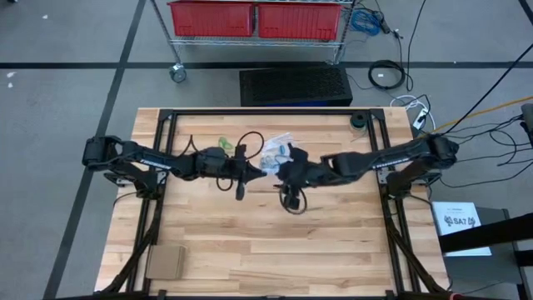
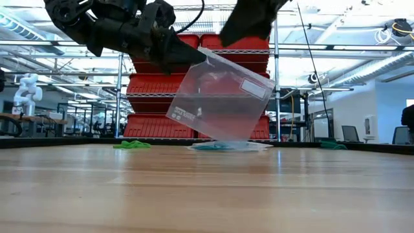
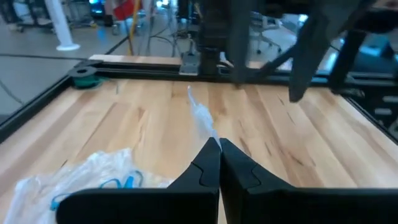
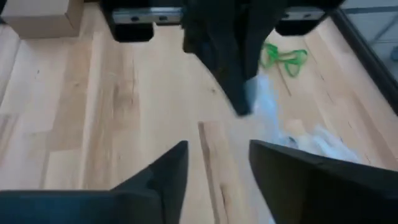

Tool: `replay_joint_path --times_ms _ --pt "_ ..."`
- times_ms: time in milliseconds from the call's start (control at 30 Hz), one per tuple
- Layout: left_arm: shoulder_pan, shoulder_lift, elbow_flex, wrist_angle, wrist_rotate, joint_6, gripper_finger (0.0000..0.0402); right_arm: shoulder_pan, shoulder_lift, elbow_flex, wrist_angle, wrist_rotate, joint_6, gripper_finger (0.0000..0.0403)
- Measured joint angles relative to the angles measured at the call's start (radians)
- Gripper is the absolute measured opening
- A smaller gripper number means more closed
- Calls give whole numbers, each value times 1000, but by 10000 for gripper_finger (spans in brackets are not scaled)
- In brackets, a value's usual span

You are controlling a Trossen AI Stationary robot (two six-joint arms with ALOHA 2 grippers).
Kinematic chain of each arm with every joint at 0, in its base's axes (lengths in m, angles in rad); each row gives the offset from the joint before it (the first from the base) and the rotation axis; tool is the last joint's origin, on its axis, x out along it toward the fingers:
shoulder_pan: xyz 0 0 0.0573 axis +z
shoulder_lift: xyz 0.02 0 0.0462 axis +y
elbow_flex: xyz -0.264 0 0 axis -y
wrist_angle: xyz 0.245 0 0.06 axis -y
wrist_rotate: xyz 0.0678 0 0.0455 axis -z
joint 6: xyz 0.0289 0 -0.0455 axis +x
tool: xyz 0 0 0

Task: Sort rubber bands
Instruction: Open the left transparent zip lock bag

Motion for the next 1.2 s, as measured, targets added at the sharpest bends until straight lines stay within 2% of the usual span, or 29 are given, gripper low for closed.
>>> replay_joint_path --times_ms 167,333,467,667,1000,1200 --pt "-20 0 0 -46 39 66 1 -75 12 -1 80 -144 -68 204" --pt "-45 0 0 -64 47 105 1 -106 14 -1 120 -293 -82 212" --pt "-50 0 0 -59 47 110 0 -126 35 -1 121 -350 -62 184" --pt "-50 -1 0 -51 48 110 0 -150 59 -1 139 -355 -26 131" --pt "-50 -1 0 -34 50 109 0 -157 68 -2 137 -406 -3 75" --pt "-50 -1 0 -35 50 108 0 -156 68 -2 144 -402 -24 12"
